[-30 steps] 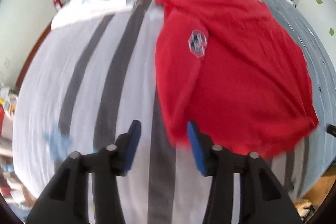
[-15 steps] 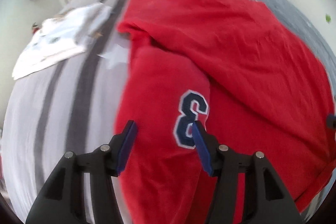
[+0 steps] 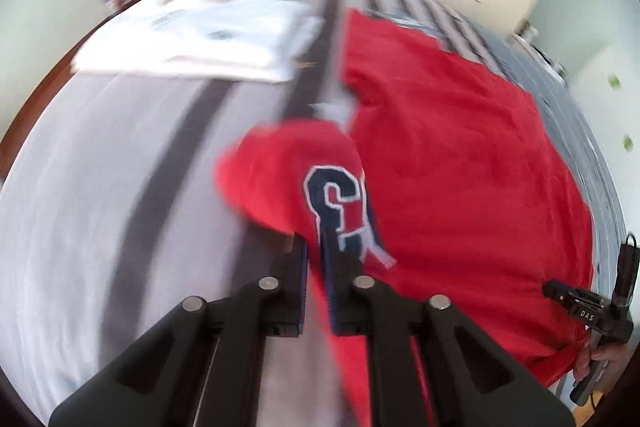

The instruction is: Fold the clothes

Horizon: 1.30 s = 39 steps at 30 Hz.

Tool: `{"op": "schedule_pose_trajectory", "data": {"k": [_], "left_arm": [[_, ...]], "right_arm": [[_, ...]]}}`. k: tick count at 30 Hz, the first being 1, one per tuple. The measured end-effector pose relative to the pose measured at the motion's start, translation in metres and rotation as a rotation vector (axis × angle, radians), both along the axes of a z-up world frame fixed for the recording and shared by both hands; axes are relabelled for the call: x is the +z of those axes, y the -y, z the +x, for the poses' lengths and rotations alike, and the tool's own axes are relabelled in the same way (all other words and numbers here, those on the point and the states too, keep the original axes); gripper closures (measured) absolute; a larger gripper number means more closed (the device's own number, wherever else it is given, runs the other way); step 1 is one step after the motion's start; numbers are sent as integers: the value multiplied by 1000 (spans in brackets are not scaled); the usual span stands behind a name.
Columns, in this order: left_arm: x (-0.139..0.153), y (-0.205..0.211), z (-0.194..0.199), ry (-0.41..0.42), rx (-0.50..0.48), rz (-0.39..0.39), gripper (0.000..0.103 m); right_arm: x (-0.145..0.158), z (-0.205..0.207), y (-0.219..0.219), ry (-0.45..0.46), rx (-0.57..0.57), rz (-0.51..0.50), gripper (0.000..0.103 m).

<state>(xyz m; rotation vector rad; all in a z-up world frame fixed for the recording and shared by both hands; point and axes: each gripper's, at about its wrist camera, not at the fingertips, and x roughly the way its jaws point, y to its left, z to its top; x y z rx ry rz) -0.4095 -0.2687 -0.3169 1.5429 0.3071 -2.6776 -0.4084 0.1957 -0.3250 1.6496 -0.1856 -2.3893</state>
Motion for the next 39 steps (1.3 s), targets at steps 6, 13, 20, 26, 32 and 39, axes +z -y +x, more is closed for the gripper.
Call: {"op": "schedule_pose_trajectory", "data": {"k": [6, 13, 20, 26, 32, 39], "left_arm": [[-18, 79, 13, 72, 221, 21, 95], [-15, 60, -11, 7, 169, 209, 44], [-20, 10, -41, 19, -42, 141, 72], [-10, 16, -35, 39, -56, 70, 101], [13, 62, -5, 32, 14, -13, 103], [0, 129, 33, 128, 169, -69, 103]], "right_arm": [[-4, 0, 3, 3, 6, 35, 78], [-2, 3, 3, 1, -34, 18, 78], [-2, 11, 8, -5, -40, 8, 78], [-8, 9, 12, -3, -39, 23, 78], [-10, 8, 12, -7, -39, 26, 80], [-9, 7, 12, -5, -42, 28, 81]]}}
